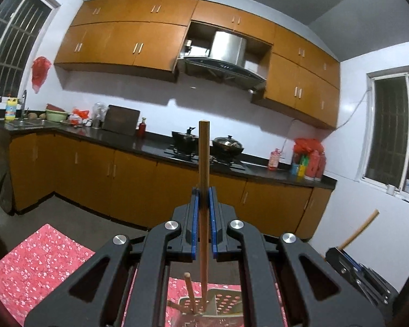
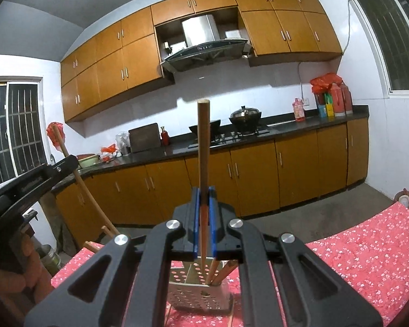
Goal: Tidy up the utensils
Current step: 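Raise both chopsticks over the holder, drop them in, and open both tools, then close the right tool on a chopstick while the left tool grasps the last one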
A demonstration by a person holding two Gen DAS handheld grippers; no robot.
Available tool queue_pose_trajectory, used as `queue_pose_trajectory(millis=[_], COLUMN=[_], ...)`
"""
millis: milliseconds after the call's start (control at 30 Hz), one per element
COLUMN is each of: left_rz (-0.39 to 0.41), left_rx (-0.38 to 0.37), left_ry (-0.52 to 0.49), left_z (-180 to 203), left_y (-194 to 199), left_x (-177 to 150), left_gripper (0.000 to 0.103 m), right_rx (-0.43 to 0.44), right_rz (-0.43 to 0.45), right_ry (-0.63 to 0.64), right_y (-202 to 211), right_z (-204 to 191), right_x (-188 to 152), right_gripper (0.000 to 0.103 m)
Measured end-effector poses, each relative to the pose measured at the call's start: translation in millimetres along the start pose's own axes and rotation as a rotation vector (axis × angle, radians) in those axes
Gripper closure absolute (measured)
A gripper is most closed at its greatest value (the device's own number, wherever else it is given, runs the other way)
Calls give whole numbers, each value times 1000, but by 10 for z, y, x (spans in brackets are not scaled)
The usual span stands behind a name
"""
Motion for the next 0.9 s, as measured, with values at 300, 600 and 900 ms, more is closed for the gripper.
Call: queue_pose_trajectory(millis=[300, 600, 900], left_rz=[-99, -84, -77], left_rx=[2, -17, -22], left_ry=[18, 22, 32], left_z=[-75, -91, -212], left_y=[-239, -14, 473], left_x=[-332, -263, -280], left_gripper=[95, 79, 78], right_rx=[17, 29, -3], right_rz=[-68, -61, -16], right_ry=[11, -11, 1], right_y=[-171, -29, 468], right_z=[-46, -60, 160], right_x=[-196, -179, -241], right_gripper=[94, 91, 79])
Point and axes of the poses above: each gripper's, at about its wrist camera, not at the fingertips, and y roughly against the way its jaws point, z to its right, x to its top, the point moved 3 cm from there along -y, roughly the way its jaws point, and after that the axes turned 9 degrees about -x, right-handed, at the moved point
